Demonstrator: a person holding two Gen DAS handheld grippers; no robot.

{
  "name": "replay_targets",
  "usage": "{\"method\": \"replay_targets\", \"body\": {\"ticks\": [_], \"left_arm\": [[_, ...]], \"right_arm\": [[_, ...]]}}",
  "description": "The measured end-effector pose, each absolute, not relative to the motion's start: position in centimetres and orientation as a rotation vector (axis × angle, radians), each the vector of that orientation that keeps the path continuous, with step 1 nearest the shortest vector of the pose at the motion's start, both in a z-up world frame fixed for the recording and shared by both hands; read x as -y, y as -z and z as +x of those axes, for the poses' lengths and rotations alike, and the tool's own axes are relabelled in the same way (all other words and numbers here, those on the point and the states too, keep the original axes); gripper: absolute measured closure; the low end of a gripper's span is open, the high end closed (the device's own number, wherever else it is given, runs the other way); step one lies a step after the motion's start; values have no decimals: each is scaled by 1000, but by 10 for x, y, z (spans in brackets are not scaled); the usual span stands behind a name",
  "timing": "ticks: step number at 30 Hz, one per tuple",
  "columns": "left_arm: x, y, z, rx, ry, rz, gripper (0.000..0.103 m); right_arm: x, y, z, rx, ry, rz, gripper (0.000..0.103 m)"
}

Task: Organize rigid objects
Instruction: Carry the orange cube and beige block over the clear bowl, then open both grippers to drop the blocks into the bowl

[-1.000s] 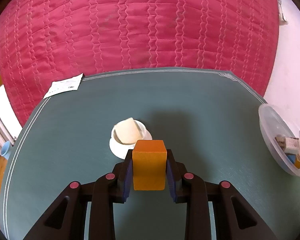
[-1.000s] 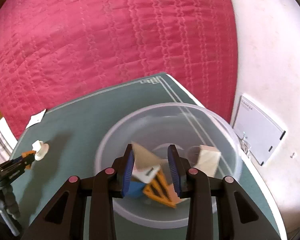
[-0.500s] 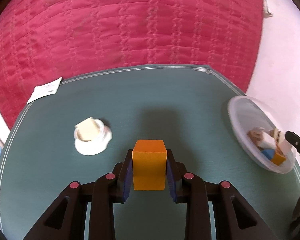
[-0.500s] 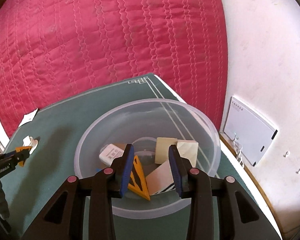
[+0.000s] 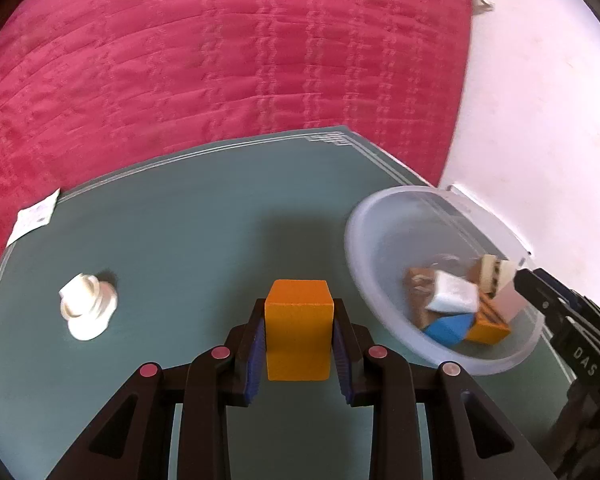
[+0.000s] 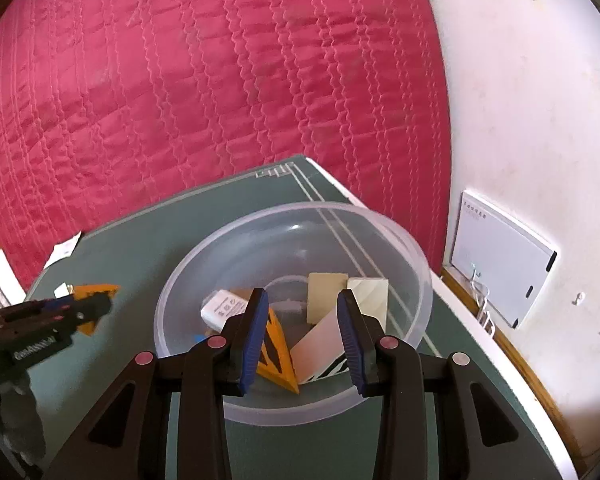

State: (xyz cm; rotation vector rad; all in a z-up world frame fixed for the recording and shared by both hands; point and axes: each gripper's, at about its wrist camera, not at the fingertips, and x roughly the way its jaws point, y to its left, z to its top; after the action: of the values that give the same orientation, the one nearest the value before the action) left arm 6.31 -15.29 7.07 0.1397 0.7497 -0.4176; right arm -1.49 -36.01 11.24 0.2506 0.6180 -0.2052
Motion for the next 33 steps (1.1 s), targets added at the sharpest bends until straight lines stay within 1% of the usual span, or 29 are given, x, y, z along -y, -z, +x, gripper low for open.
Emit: {"method": "replay_targets", "body": {"ticks": [8,20,21,23,24,25,29,33], "left_arm": [[191,-73,66,-748,489,159,72],[219,-68,74,-772,543,149,72],[220,-69,73,-768,548,140,70],[221,-69,73,-767,549,134,60],[221,-69,73,-761,545,133,52],[220,-69,71,-751,540,134,47],[217,-69,71,-738,515,142,43],[208,-67,72,-734,476,142,37]], "right_arm": [[361,-111,-16,-622,205,269,66],[364,-112,-15,-618,212,287,65],[363,-111,-15,-619,212,287,65],[364,-111,-16,-620,212,288,65],[365,-111,-16,-621,212,288,65],[365,-111,-15,-621,213,289,65],[366,-110,-16,-622,218,289,65],[367,-109,-16,-621,221,283,65]]}}
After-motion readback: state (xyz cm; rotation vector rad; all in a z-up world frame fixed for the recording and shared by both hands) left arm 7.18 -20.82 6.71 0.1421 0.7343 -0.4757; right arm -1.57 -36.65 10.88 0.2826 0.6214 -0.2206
